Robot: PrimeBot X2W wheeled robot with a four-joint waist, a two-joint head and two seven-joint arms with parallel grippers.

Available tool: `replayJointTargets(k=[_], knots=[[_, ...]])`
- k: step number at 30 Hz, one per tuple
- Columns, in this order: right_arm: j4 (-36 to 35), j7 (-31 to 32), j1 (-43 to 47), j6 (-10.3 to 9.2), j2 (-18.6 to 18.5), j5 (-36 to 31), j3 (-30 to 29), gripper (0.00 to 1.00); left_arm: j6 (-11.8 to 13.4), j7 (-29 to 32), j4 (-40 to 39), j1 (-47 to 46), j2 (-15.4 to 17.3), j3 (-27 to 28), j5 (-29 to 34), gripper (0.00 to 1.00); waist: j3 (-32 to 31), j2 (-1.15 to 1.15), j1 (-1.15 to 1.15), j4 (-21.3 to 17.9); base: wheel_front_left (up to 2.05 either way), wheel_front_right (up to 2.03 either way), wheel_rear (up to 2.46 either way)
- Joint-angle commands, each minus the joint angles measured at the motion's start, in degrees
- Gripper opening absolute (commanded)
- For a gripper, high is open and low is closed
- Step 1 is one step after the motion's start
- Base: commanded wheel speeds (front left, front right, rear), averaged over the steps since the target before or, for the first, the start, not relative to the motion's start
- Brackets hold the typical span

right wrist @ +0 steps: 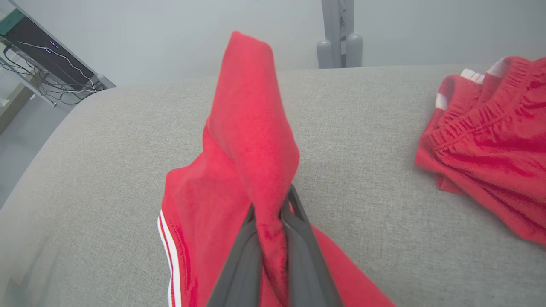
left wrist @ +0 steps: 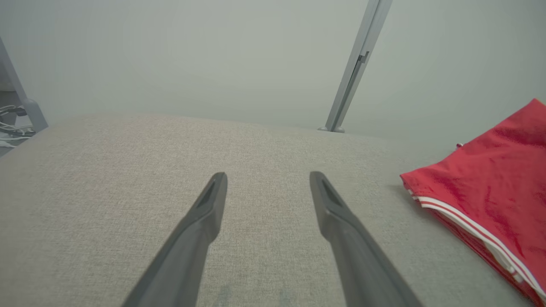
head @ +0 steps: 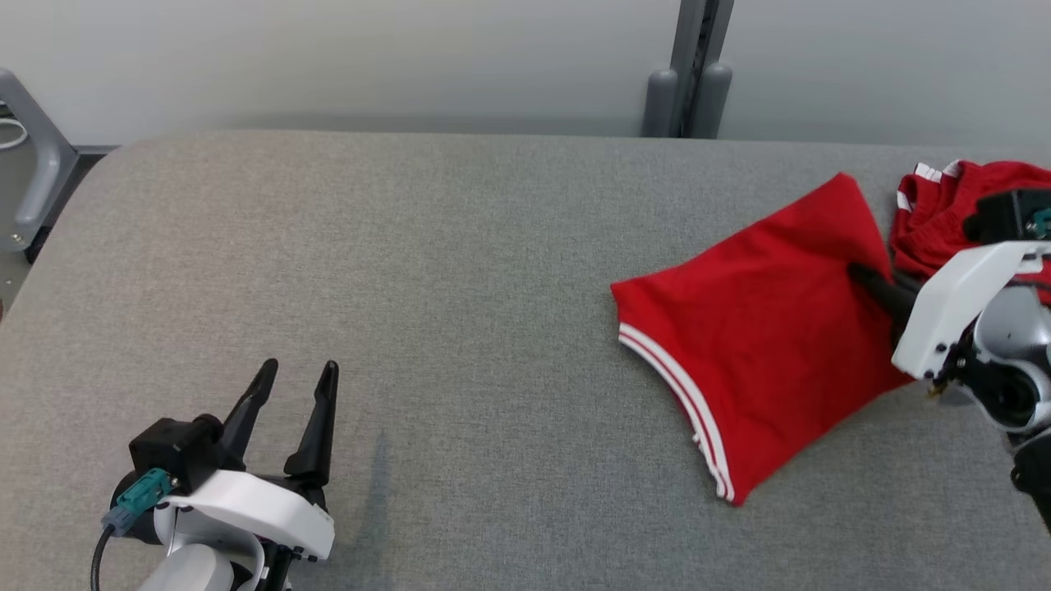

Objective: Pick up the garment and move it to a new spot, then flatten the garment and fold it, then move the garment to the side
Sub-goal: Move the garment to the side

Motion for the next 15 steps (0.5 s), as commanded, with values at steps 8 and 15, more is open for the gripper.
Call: replayJointTargets(k=[8, 15], knots=[[5.3, -3.0, -13.7, 0.03, -4.7, 0.2, 1.3, 0.00, -1.6, -0.4, -1.5, -4.5, 0.2, 1.4, 2.3, 1.00, 9.3, 0.00, 0.00, -1.8, 0.00, 0.00, 0.00], [8.5, -4.3, -19.6, 0.03, -7.1, -0.5, 0.4, 0.00, -2.3, -0.4, -1.3, -6.2, 0.3, 2.0, 3.1, 1.00, 13.4, 0.00, 0.00, -2.7, 0.00, 0.00, 0.00]])
